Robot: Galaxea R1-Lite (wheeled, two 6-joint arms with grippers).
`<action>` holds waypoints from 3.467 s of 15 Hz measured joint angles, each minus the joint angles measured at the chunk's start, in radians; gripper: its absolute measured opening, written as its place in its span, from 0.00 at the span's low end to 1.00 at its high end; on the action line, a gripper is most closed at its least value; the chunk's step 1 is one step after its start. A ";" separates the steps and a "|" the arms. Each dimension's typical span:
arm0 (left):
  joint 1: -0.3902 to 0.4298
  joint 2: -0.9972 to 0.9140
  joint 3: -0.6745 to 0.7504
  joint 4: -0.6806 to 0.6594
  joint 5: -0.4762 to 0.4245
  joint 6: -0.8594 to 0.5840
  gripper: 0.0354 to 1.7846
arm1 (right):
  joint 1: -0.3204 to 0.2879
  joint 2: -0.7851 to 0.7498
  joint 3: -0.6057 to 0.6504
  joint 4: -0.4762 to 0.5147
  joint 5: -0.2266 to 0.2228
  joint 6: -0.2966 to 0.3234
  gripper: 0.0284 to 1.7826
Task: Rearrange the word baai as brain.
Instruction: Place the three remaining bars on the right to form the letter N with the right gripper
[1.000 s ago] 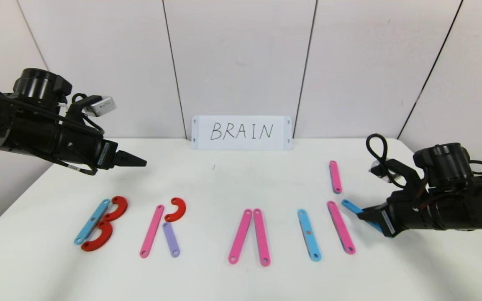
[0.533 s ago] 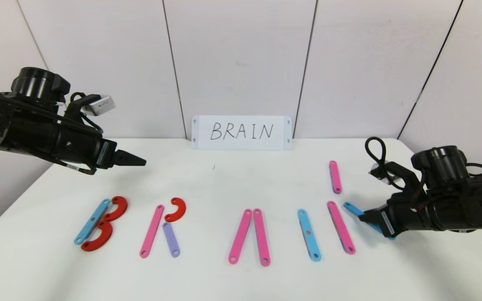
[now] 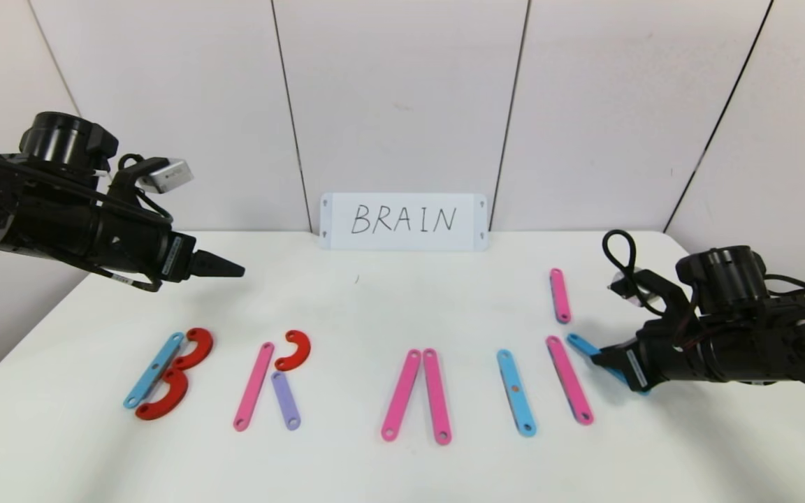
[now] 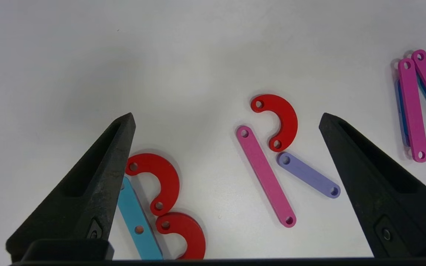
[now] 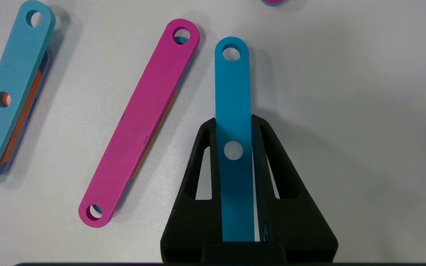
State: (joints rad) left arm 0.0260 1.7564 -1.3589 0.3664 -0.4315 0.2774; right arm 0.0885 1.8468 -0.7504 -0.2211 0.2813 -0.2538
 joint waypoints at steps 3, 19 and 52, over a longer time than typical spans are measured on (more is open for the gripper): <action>0.000 0.000 0.000 0.000 0.000 -0.001 0.97 | 0.000 0.009 -0.007 -0.001 -0.001 0.002 0.14; 0.001 0.000 0.000 0.000 0.000 -0.001 0.97 | -0.002 0.013 -0.010 -0.012 -0.002 0.004 0.93; -0.002 0.003 -0.002 0.000 0.000 -0.003 0.97 | 0.121 0.332 -0.487 -0.001 -0.341 0.377 0.27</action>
State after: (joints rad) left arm 0.0240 1.7598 -1.3609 0.3660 -0.4315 0.2747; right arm 0.2100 2.1787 -1.2379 -0.2217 -0.0596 0.1234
